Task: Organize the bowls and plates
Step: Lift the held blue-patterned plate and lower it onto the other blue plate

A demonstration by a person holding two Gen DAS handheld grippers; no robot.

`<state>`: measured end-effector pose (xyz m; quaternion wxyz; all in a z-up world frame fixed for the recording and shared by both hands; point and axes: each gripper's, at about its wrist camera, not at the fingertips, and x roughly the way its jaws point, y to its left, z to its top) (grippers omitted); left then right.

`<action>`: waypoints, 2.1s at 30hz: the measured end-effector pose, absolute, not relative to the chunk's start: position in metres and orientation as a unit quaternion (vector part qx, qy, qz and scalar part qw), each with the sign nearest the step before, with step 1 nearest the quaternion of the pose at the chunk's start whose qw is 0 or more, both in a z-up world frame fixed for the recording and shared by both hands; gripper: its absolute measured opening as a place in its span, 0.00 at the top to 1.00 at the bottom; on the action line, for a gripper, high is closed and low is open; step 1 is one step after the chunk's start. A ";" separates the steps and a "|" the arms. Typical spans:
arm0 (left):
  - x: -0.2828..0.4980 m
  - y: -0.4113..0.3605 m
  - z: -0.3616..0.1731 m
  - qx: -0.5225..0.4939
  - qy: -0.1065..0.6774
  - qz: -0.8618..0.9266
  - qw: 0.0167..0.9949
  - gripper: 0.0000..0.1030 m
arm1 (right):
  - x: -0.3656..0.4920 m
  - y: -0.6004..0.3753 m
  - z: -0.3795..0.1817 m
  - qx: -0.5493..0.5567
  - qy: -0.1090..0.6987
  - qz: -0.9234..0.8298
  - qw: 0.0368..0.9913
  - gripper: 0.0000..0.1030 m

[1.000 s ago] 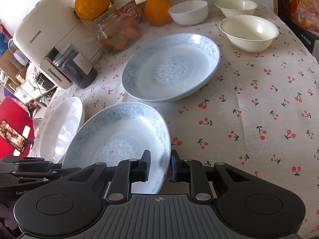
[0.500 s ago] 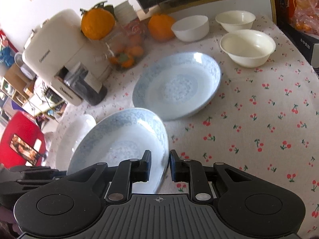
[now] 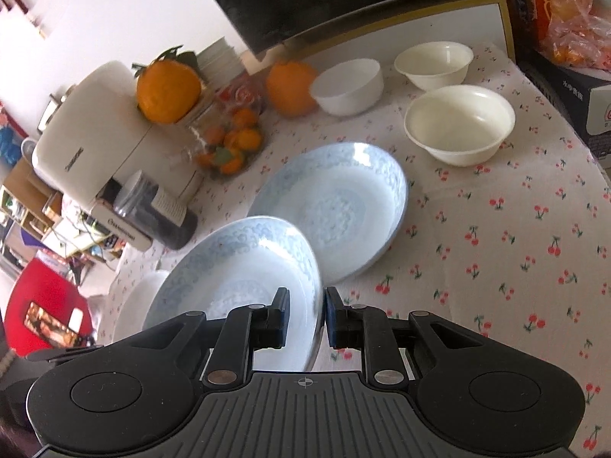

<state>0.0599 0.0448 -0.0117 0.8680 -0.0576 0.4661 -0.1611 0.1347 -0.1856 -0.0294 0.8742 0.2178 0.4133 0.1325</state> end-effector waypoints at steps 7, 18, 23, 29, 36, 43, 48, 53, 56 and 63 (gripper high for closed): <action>0.085 0.036 -0.013 -0.057 0.459 -0.144 0.875 0.82 | 0.160 -0.192 -0.031 0.228 0.409 0.108 0.877 0.81; 0.124 0.023 -0.023 -0.051 0.448 -0.118 0.885 0.82 | 0.195 -0.202 -0.040 0.237 0.406 0.075 0.879 0.81; 0.136 0.017 -0.029 -0.039 0.444 -0.107 0.889 0.82 | 0.207 -0.204 -0.046 0.236 0.406 0.061 0.881 0.81; 0.143 0.011 -0.036 -0.019 0.437 -0.095 0.894 0.82 | 0.215 -0.202 -0.052 0.226 0.409 0.050 0.883 0.81; 0.148 0.002 -0.039 0.007 0.425 -0.089 0.901 0.82 | 0.219 -0.202 -0.057 0.221 0.410 0.034 0.884 0.81; 0.152 -0.005 -0.044 0.017 0.423 -0.083 0.902 0.82 | 0.220 -0.204 -0.058 0.211 0.404 0.024 0.890 0.81; 0.152 -0.011 -0.047 0.045 0.414 -0.078 0.906 0.82 | 0.219 -0.202 -0.055 0.190 0.397 0.022 0.898 0.81; 0.148 -0.020 -0.050 0.086 0.403 -0.072 0.908 0.81 | 0.218 -0.193 -0.051 0.145 0.393 0.014 0.908 0.81; 0.148 -0.022 -0.050 0.099 0.399 -0.069 0.909 0.81 | 0.217 -0.187 -0.051 0.117 0.397 0.010 0.910 0.81; 0.147 -0.023 -0.050 0.107 0.398 -0.068 0.909 0.81 | 0.215 -0.179 -0.050 0.076 0.404 0.007 0.912 0.81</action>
